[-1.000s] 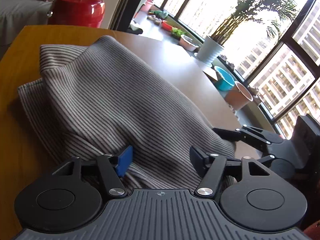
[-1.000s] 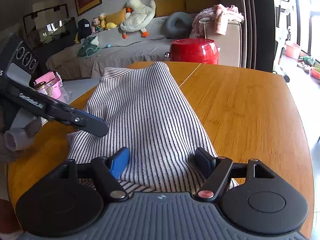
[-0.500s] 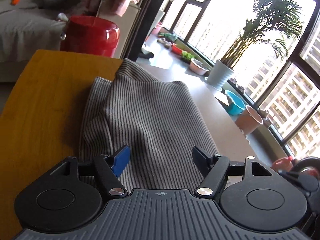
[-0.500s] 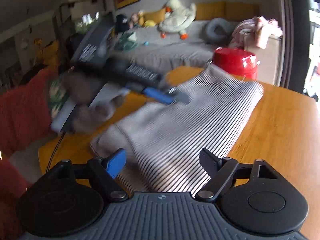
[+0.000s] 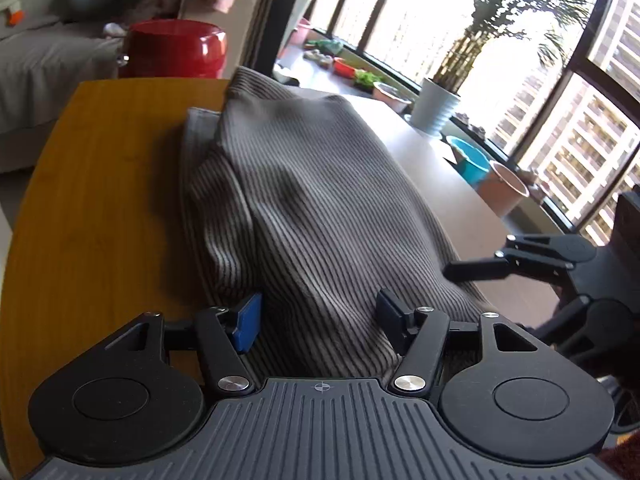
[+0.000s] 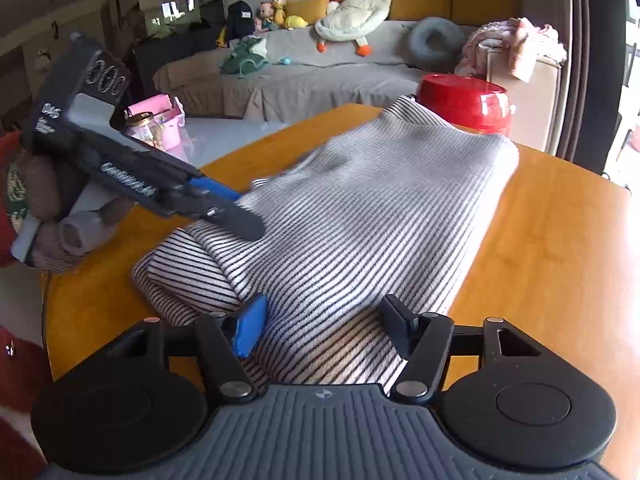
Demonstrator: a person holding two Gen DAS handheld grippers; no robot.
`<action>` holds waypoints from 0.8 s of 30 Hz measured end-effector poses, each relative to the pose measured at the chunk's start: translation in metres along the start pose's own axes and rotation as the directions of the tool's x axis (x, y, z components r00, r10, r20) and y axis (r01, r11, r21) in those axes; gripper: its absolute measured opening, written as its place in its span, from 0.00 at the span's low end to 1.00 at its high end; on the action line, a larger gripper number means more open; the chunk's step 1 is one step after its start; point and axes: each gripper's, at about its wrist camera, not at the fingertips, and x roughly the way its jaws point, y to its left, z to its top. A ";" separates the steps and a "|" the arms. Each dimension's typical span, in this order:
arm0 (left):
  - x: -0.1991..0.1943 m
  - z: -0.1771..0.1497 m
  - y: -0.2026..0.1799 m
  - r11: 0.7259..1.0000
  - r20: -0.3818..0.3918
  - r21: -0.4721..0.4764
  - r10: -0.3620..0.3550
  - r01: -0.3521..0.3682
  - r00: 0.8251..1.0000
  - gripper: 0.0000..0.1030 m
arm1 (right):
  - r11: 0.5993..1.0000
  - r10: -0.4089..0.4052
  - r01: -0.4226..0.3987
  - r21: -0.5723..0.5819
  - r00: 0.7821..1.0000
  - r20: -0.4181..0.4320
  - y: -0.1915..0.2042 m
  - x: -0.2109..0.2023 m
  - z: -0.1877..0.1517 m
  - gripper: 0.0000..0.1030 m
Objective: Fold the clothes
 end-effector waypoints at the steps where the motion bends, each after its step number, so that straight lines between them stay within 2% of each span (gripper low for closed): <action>1: 0.000 0.002 -0.004 1.000 -0.002 0.013 -0.006 0.006 1.000 0.65 | 1.000 -0.002 0.002 0.002 1.000 -0.003 -0.002 -0.003 -0.001 0.62; 3: -0.005 0.012 -0.006 1.000 0.034 0.027 0.010 -0.011 0.999 0.66 | 1.000 0.010 -0.010 0.018 1.000 0.007 -0.008 -0.010 0.000 0.63; 5: -0.015 0.032 -0.006 0.999 0.122 0.026 0.035 -0.039 0.992 0.69 | 0.999 0.029 -0.031 0.035 0.998 0.047 -0.015 -0.016 0.008 0.66; 8: -0.015 0.071 -0.006 0.997 0.284 0.018 0.065 -0.073 0.957 0.76 | 0.993 0.068 -0.079 0.086 0.989 0.130 -0.034 -0.018 0.024 0.75; 10: 0.000 0.096 -0.007 0.997 0.369 0.001 0.066 -0.071 0.927 0.81 | 0.979 0.096 -0.128 0.161 0.976 0.196 -0.055 -0.007 0.034 0.76; 11: 0.014 0.108 -0.004 0.997 0.389 -0.028 0.079 -0.074 0.918 0.81 | 0.967 0.113 -0.157 0.199 0.970 0.216 -0.064 0.000 0.037 0.76; 12: 0.029 0.117 -0.001 0.995 0.382 -0.061 0.093 -0.076 0.919 0.81 | 0.953 0.145 -0.199 0.229 0.962 0.233 -0.072 0.009 0.039 0.76; 14: 0.059 0.125 0.009 0.987 0.323 -0.126 0.141 -0.105 0.936 0.81 | 0.919 0.225 -0.293 0.265 0.940 0.258 -0.085 0.026 0.040 0.76; 17: 0.093 0.125 0.029 0.963 0.237 -0.216 0.210 -0.159 0.949 0.81 | 0.866 0.330 -0.403 0.297 0.905 0.267 -0.097 0.047 0.037 0.85; 19: 0.101 0.115 0.031 0.961 0.252 -0.215 0.228 -0.175 0.941 0.83 | 0.832 0.370 -0.444 0.332 0.891 0.263 -0.104 0.058 0.032 0.89; 20: 0.102 0.112 0.030 0.962 0.263 -0.204 0.233 -0.183 0.936 0.87 | 0.819 0.391 -0.466 0.334 0.880 0.270 -0.107 0.059 0.031 0.91; 21: 0.102 0.110 0.028 0.963 0.270 -0.193 0.238 -0.190 0.933 0.90 | 0.801 0.420 -0.499 0.332 0.863 0.282 -0.110 0.059 0.030 1.00; 22: 0.102 0.109 0.026 0.963 0.276 -0.183 0.243 -0.197 0.930 0.92 | 0.789 0.439 -0.518 0.331 0.851 0.287 -0.112 0.061 0.030 1.00; 24: 0.102 0.105 0.022 0.964 0.290 -0.161 0.251 -0.212 0.924 0.95 | 0.778 0.455 -0.534 0.332 0.843 0.288 -0.115 0.063 0.030 1.00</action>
